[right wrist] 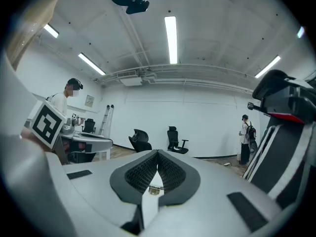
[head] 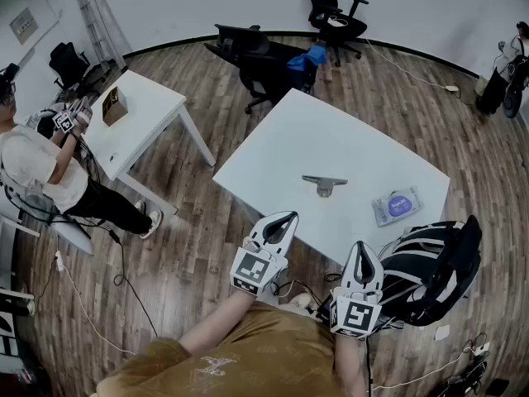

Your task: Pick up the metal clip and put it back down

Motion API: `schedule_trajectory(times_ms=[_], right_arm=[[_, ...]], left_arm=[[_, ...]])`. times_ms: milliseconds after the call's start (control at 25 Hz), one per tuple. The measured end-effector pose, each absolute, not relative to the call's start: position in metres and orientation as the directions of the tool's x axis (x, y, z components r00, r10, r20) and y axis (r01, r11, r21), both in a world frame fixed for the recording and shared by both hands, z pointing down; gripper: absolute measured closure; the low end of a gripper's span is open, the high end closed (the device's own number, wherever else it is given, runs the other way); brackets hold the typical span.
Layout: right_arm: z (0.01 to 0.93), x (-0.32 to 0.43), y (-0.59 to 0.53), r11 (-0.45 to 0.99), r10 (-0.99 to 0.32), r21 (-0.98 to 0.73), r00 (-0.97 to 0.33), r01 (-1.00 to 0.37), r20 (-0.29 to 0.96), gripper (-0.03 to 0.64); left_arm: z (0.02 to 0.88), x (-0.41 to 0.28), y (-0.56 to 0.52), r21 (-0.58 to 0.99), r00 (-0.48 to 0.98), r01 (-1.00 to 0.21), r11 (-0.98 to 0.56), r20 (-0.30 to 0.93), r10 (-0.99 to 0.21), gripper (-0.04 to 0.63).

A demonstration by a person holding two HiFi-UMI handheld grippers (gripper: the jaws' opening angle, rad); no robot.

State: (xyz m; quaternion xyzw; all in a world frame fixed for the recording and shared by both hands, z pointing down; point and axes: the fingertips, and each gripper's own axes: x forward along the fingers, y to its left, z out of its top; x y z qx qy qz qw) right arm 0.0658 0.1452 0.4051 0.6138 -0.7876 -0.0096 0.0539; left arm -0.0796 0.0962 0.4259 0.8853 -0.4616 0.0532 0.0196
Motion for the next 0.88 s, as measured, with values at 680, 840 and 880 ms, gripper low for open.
schedule_trajectory(times_ms=[680, 840, 880], right_arm=[[0.417, 0.06, 0.08, 0.218, -0.972, 0.064, -0.21, -0.974, 0.106, 0.611], [0.422, 0.055, 0.051, 0.194, -0.974, 0.053, -0.186, -0.98, 0.128, 0.611], [0.423, 0.054, 0.043, 0.186, -0.975, 0.05, -0.178, -0.981, 0.13, 0.611]], left_arm=[[0.438, -0.078, 0.024, 0.02, 0.609, -0.791, -0.611, 0.11, -0.786, 0.598], [0.446, -0.085, -0.006, 0.02, 0.62, -0.782, -0.624, 0.142, -0.772, 0.599], [0.449, -0.087, -0.014, 0.022, 0.622, -0.779, -0.626, 0.149, -0.769, 0.599]])
